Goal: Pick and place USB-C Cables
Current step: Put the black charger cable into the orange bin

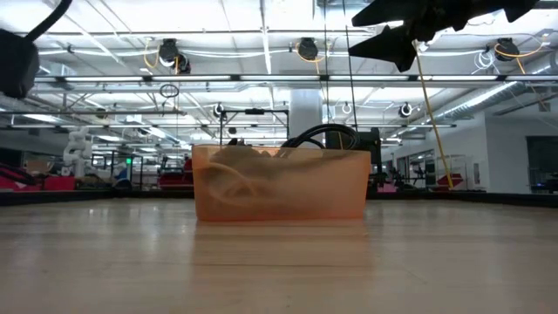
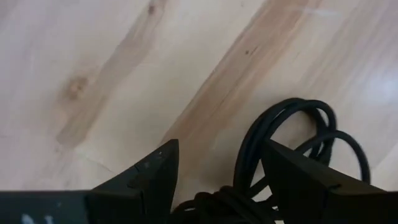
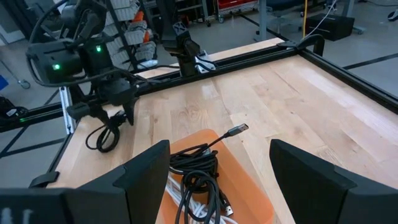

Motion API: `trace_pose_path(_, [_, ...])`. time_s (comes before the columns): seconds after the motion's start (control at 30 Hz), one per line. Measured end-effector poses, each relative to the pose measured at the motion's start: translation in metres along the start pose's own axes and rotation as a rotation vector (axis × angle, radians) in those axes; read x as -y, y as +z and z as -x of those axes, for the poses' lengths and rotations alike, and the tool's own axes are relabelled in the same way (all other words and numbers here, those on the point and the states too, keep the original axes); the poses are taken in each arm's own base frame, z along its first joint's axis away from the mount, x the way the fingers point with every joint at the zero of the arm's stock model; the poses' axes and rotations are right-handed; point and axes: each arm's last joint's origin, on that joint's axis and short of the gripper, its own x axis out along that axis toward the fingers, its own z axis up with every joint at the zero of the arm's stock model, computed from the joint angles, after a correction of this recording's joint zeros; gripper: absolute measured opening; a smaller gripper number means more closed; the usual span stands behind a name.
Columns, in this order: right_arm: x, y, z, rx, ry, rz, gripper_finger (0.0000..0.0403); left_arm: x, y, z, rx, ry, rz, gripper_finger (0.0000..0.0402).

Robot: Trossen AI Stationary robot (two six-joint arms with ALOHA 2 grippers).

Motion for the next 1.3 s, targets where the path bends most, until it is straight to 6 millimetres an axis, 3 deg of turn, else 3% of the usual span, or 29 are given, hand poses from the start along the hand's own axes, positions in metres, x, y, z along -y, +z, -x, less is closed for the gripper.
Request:
trace_pose_path(0.37, [0.000,0.000,0.000,0.000,0.000,0.000,0.0270,0.009,0.003,-0.009,0.017,-0.063,0.016,0.0224])
trace_pose_path(0.7, [0.000,0.000,0.000,0.000,0.000,0.000,0.0270,0.012,0.006,-0.003,0.021,-0.118,-0.011,0.0170])
trace_pose_path(0.93, [0.000,0.000,0.000,0.000,0.000,0.000,0.0270,0.017,0.001,0.003,0.026,-0.184,-0.103,0.0170])
trace_pose_path(1.3, [0.000,0.000,0.000,0.000,0.000,0.000,0.0270,0.018,0.000,-0.010,0.025,-0.145,-0.115,0.0170])
